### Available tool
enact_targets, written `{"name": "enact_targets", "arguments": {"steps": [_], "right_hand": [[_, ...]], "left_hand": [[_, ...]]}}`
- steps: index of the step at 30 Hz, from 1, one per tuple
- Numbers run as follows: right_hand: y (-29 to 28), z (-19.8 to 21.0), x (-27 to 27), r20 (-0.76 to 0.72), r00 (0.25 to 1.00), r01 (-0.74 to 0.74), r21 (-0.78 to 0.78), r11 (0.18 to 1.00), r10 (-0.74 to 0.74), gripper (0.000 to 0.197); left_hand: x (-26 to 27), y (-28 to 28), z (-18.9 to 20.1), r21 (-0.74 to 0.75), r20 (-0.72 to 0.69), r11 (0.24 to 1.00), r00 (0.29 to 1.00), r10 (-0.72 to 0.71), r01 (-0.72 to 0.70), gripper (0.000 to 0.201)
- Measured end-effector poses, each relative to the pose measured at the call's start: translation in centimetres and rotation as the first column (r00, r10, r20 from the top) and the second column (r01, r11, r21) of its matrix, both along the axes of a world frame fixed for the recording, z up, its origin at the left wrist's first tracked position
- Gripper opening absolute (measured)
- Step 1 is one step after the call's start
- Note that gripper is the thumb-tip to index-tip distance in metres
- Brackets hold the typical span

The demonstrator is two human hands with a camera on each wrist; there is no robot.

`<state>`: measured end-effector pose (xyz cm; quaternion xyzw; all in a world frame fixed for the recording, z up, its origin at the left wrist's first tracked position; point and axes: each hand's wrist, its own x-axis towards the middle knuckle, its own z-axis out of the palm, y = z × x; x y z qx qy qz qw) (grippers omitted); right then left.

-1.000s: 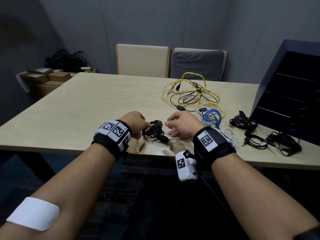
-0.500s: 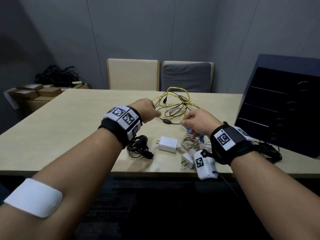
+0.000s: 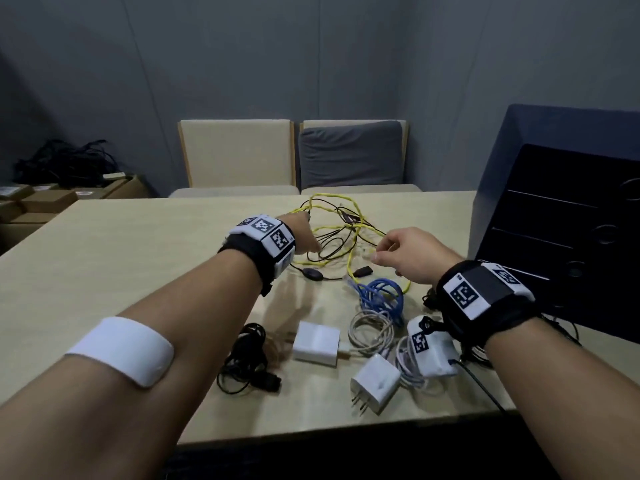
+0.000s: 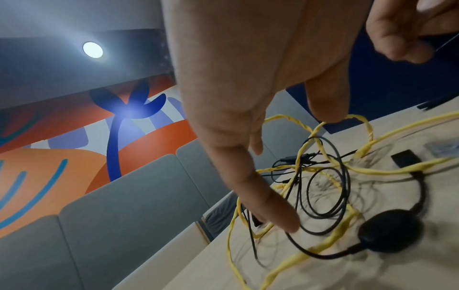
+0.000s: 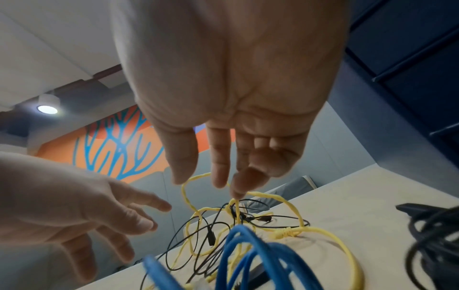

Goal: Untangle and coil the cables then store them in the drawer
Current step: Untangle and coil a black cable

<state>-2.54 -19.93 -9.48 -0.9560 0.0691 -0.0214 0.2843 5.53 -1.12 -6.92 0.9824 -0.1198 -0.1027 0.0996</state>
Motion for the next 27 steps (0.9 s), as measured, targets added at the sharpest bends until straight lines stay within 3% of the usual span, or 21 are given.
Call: {"name": "enact_targets", "arguments": {"steps": [3,11,14,16,21,23,27], "right_hand": [[-0.4,0.4,1.4,-0.012,1.0,-0.022,-0.038,0.999,0.022,0.022],[-1.4,0.1,2.9,-0.037,0.996,-0.08,-0.045,0.996,0.078,0.02],[-1.6,-0.1,2.9,-0.045,0.994,-0.097,-0.045,0.994,0.095,0.018],[-1.8,0.1,2.8,-0.046,0.994,-0.099,-0.044,0.994,0.097,0.018],[-2.2,1.0,2.9,0.02,0.997,-0.068,-0.063,0.996,0.069,0.023],[-2.3,1.2,2.7,0.062,0.997,-0.052,-0.046,0.998,0.055,0.027],[-1.3,1.4,2.1,0.127,0.981,-0.143,-0.017,0.99,0.144,0.057]], "left_hand": [[1.4,-0.6,-0.2,0.043,-0.049,0.998,0.998,-0.044,0.046,0.08],[3.6,-1.4,-3.8,0.117,-0.153,0.98,0.978,-0.14,0.159,0.086],[3.9,-1.2,-5.1,0.254,-0.115,0.941,0.973,-0.202,0.226,0.052],[4.1,-1.0,-5.0,0.25,-0.094,0.936,0.968,-0.231,0.248,0.035],[4.4,0.6,-1.4,-0.04,0.087,0.98,0.978,-0.189,0.193,0.024],[3.7,1.5,-0.3,-0.208,0.139,0.953,0.971,-0.193,0.219,0.017],[0.9,1.7,0.2,-0.428,0.074,0.865,0.964,-0.256,0.262,0.017]]}}
